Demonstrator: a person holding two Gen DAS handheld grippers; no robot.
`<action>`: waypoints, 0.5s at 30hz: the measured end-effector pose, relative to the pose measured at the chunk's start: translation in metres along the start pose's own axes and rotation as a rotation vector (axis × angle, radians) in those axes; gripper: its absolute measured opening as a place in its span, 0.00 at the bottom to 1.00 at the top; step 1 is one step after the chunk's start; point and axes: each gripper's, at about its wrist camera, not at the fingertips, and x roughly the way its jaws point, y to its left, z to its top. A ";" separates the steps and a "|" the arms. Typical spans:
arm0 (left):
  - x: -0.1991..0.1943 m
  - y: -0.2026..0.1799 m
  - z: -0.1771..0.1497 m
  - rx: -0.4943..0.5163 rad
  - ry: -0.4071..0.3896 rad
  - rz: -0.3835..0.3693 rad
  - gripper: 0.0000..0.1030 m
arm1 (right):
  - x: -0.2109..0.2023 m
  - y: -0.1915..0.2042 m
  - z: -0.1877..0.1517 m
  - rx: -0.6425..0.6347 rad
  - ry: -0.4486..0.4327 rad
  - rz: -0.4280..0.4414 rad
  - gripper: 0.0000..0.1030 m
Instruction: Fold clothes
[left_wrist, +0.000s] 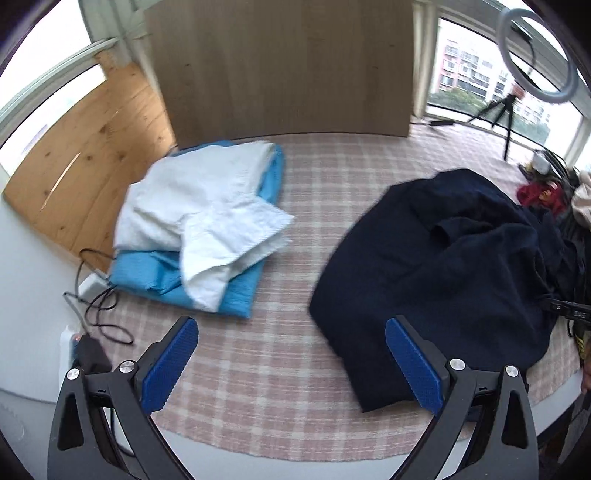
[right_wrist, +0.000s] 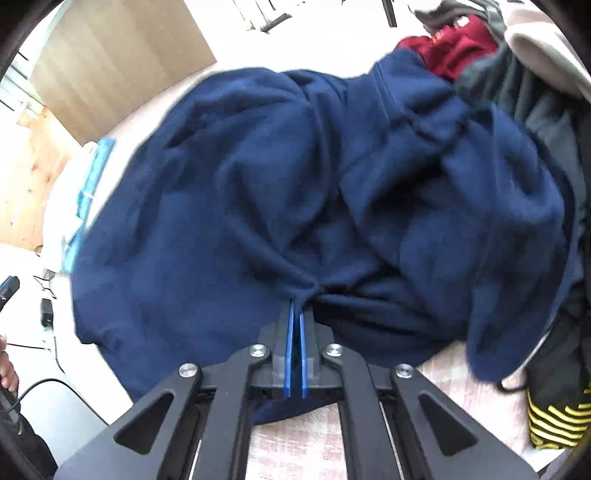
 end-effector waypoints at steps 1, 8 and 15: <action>-0.003 0.008 0.000 -0.018 -0.005 0.012 0.99 | -0.009 -0.001 0.006 0.018 -0.022 0.042 0.03; -0.020 0.061 -0.002 -0.154 -0.040 0.095 0.99 | -0.091 0.043 0.060 -0.082 -0.195 0.207 0.03; -0.029 0.081 -0.004 -0.209 -0.063 0.124 0.99 | -0.088 0.188 0.044 -0.347 -0.056 0.534 0.04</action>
